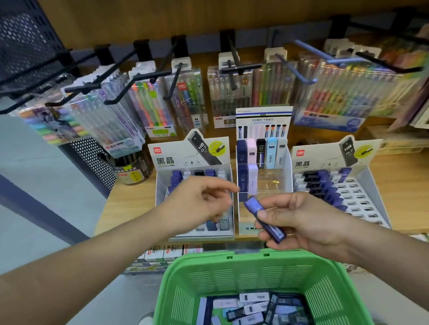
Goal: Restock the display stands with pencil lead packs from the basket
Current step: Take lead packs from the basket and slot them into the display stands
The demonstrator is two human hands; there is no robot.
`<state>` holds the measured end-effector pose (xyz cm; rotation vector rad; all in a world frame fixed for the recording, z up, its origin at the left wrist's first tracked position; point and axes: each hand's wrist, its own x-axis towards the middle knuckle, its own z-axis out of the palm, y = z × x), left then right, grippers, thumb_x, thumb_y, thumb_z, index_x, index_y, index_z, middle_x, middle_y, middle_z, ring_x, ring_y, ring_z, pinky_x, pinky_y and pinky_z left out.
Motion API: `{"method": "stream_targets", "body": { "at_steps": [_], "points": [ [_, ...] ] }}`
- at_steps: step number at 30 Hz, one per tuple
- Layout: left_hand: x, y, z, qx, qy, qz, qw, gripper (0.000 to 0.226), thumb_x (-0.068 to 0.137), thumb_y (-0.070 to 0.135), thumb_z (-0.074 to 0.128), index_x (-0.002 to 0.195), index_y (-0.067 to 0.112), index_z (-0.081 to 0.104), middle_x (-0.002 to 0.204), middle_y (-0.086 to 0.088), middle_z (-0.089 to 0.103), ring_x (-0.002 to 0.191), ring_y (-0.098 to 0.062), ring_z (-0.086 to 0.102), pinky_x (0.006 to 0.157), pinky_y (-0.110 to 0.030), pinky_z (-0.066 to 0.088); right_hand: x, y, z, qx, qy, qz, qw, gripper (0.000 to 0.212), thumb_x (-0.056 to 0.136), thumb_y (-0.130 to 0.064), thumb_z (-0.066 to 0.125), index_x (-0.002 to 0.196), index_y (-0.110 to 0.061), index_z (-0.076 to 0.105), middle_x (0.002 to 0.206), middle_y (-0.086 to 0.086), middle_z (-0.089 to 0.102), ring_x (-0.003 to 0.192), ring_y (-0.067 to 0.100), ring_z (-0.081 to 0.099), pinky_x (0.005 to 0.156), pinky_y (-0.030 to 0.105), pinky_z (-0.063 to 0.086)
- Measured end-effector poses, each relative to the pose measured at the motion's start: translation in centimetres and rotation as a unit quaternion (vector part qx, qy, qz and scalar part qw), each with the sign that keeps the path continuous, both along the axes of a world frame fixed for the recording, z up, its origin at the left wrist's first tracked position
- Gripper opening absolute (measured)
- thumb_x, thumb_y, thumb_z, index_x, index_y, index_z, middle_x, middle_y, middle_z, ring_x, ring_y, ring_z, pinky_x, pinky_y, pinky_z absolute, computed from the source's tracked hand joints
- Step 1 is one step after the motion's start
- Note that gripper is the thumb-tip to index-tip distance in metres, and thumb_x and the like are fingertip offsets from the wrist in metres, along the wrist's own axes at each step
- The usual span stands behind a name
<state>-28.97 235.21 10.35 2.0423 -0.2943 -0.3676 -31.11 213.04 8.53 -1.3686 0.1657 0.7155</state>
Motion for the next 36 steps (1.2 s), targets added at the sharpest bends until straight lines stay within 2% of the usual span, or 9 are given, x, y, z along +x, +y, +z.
{"method": "stream_targets", "body": {
  "at_steps": [4,8,11,15,20,24,26,29,36],
  "points": [
    [-1.2,-2.4,1.1,-0.015,-0.01,-0.067,0.998,0.026,0.08,0.01,0.075,0.095,0.031,0.072,0.079,0.011,0.072,0.069,-0.004,0.06,0.07,-0.021,0.054,-0.3,0.0,0.6,0.053,0.014,0.026,0.998,0.012,0.083,-0.015,0.066,0.084,-0.011,0.077,0.074,0.009,0.067,0.052,0.013,0.058,0.048,0.023,0.048],
    [-1.2,-3.5,1.3,-0.066,0.001,-0.005,0.998,0.006,0.077,0.014,0.077,0.079,0.018,0.072,0.06,0.005,0.065,0.049,-0.004,0.052,0.05,-0.017,0.044,-0.6,-0.8,1.0,0.088,0.045,0.045,0.994,0.027,0.093,-0.028,0.057,0.095,-0.007,0.074,0.066,0.004,0.056,0.047,0.009,0.041,0.044,0.019,0.036],
    [-0.9,-4.3,1.2,-0.04,-0.013,0.022,0.999,0.011,0.078,0.021,0.075,0.078,0.011,0.07,0.055,0.006,0.06,0.042,-0.001,0.044,0.042,-0.012,0.035,-0.9,-1.9,0.9,0.009,0.02,0.056,0.998,0.041,0.098,-0.042,0.05,0.09,-0.012,0.077,0.061,0.002,0.054,0.046,0.009,0.038,0.043,0.019,0.033],
    [-0.4,-6.3,1.3,0.074,-0.085,-0.024,0.993,0.009,0.084,0.023,0.071,0.08,0.017,0.067,0.063,0.006,0.058,0.051,-0.003,0.045,0.051,-0.016,0.039,-0.9,-4.3,0.4,-0.112,-0.048,0.065,0.99,0.045,0.098,-0.048,0.048,0.087,-0.013,0.074,0.057,0.0,0.058,0.042,0.009,0.043,0.042,0.019,0.035],
    [0.9,-10.5,1.3,0.173,-0.172,-0.052,0.968,0.01,0.083,0.03,0.072,0.083,0.019,0.07,0.063,0.005,0.064,0.057,-0.008,0.057,0.06,-0.027,0.051,-0.8,-9.4,-1.0,-0.294,-0.127,0.032,0.947,0.022,0.099,-0.018,0.056,0.081,-0.014,0.069,0.051,-0.006,0.056,0.043,0.008,0.047,0.042,0.019,0.037],
    [2.1,-14.3,0.2,0.18,-0.213,-0.056,0.959,0.01,0.09,0.023,0.066,0.094,0.019,0.074,0.069,0.01,0.065,0.068,-0.013,0.06,0.072,-0.028,0.051,-0.7,-14.2,-2.3,-0.46,-0.183,0.019,0.868,0.018,0.094,-0.01,0.051,0.1,-0.016,0.067,0.074,-0.002,0.062,0.06,0.013,0.054,0.052,0.02,0.044],
    [3.0,-16.1,-0.5,0.189,-0.243,-0.053,0.95,0.014,0.092,0.023,0.062,0.099,0.018,0.073,0.082,0.005,0.068,0.08,-0.014,0.06,0.078,-0.029,0.049,-1.0,-16.0,-3.0,-0.516,-0.172,0.039,0.838,0.029,0.094,-0.011,0.05,0.12,-0.017,0.062,0.103,0.005,0.065,0.084,0.02,0.061,0.071,0.027,0.049],
    [4.7,-19.0,-1.4,0.184,-0.28,-0.04,0.941,0.014,0.092,0.019,0.061,0.097,0.017,0.074,0.093,-0.002,0.069,0.09,-0.02,0.059,0.084,-0.032,0.047,-1.4,-17.6,-4.3,-0.566,-0.16,0.087,0.804,0.048,0.095,-0.015,0.052,0.142,-0.021,0.045,0.143,0.008,0.046,0.125,0.024,0.05,0.099,0.029,0.042],
    [8.6,-24.6,-4.4,0.184,-0.284,0.005,0.941,0.008,0.082,0.023,0.072,0.089,0.02,0.072,0.084,0.0,0.071,0.082,-0.023,0.064,0.075,-0.037,0.052,-0.1,-18.6,-6.6,-0.599,-0.201,0.08,0.771,0.049,0.094,-0.017,0.049,0.142,-0.023,0.042,0.136,0.009,0.046,0.122,0.028,0.047,0.098,0.033,0.043]
  ]
}}
